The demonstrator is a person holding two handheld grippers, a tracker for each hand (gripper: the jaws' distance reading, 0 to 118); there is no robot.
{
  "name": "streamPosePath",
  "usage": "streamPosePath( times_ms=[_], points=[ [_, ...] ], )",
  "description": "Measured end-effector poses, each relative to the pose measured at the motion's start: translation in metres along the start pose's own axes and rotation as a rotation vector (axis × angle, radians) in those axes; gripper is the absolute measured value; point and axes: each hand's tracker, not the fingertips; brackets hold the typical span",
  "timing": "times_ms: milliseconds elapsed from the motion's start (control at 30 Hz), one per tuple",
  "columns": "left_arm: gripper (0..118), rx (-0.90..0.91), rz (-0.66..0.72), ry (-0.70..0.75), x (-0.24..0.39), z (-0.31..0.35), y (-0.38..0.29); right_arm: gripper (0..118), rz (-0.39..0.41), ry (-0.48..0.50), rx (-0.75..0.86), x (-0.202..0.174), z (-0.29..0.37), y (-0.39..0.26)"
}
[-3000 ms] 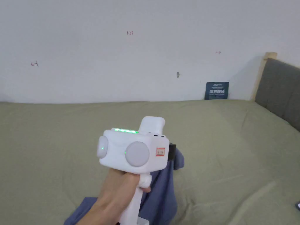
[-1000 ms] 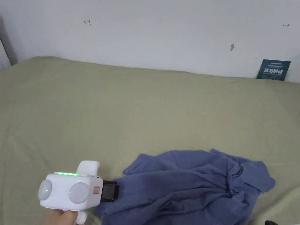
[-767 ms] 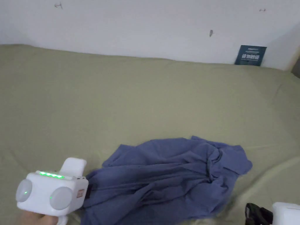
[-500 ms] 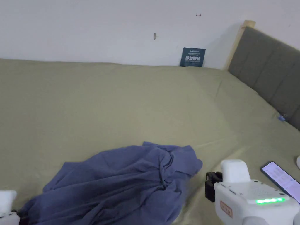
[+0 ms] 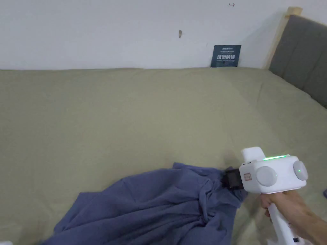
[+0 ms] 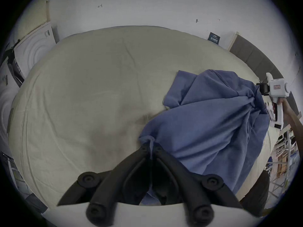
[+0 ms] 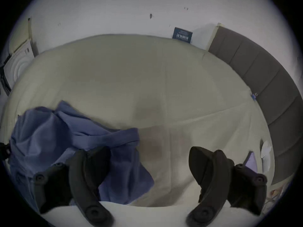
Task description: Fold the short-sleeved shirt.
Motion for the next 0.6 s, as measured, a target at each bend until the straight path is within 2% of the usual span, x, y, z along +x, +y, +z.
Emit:
streamPosePath(
  times_ms=[67,100,133,167,200,233,267,400,467,500,600],
  points=[
    [0,-0.001,-0.003,0.003,0.000,-0.002,0.002,88,-0.022,0.028,0.007,-0.004,-0.007,-0.011],
    [0,-0.002,-0.003,0.004,0.000,-0.002,0.002,71,-0.053,0.065,0.015,0.001,0.010,-0.001],
    [0,-0.003,0.004,0.003,-0.001,0.000,0.001,43,-0.083,0.109,0.027,0.000,0.022,0.001],
    [0,-0.006,0.017,0.001,-0.001,0.003,0.005,3,-0.098,0.117,0.066,-0.004,0.035,0.000],
    [0,0.000,0.021,0.002,-0.003,0.009,0.006,3,-0.072,0.033,0.114,-0.011,0.051,0.001],
    [0,0.018,0.023,0.017,-0.004,0.017,0.006,3,-0.034,0.022,0.122,-0.011,0.061,0.005],
    [0,0.052,0.022,0.028,-0.009,0.031,0.008,3,-0.020,0.078,0.156,-0.011,0.089,0.012],
    [0,0.187,0.080,0.064,-0.033,0.098,0.026,3,-0.060,0.070,0.297,0.012,0.191,0.004],
    [0,0.253,0.059,0.117,-0.044,0.131,0.037,3,-0.074,0.064,0.375,0.026,0.241,-0.001],
    [0,0.274,0.055,0.119,-0.050,0.148,0.043,3,-0.081,0.071,0.399,0.041,0.240,0.006],
    [0,0.354,0.026,0.189,-0.055,0.199,0.062,3,-0.075,0.084,0.492,0.058,0.297,-0.003]
  ],
)
